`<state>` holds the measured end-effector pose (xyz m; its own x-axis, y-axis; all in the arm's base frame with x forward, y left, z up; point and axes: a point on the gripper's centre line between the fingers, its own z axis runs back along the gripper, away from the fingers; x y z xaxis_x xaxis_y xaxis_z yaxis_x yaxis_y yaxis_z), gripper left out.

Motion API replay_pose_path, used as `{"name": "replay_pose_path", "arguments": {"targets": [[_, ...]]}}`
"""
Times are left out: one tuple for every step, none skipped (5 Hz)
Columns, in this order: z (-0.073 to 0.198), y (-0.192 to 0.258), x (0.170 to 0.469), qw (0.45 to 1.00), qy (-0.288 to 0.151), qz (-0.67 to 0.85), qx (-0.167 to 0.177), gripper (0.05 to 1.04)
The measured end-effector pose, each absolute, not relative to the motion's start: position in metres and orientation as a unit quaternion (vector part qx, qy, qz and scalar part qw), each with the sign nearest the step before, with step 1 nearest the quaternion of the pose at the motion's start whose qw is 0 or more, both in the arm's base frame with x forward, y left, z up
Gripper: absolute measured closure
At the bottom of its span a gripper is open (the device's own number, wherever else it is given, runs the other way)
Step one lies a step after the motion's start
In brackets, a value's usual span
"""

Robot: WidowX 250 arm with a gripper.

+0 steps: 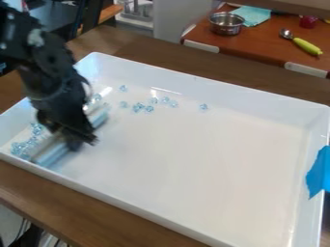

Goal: Sweep into pile

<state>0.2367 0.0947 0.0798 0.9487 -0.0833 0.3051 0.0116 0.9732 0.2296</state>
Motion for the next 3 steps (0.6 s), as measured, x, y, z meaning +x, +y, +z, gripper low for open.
{"name": "replay_pose_path", "arguments": {"targets": [[0.082, 0.112, 0.232, 0.979, -0.16, -0.042, 0.122, 0.705], [0.083, 0.106, 0.225, 0.983, -0.15, -0.038, 0.095, 0.705], [0.1, 0.083, 0.244, 0.984, -0.172, -0.001, 0.036, 0.705]]}}
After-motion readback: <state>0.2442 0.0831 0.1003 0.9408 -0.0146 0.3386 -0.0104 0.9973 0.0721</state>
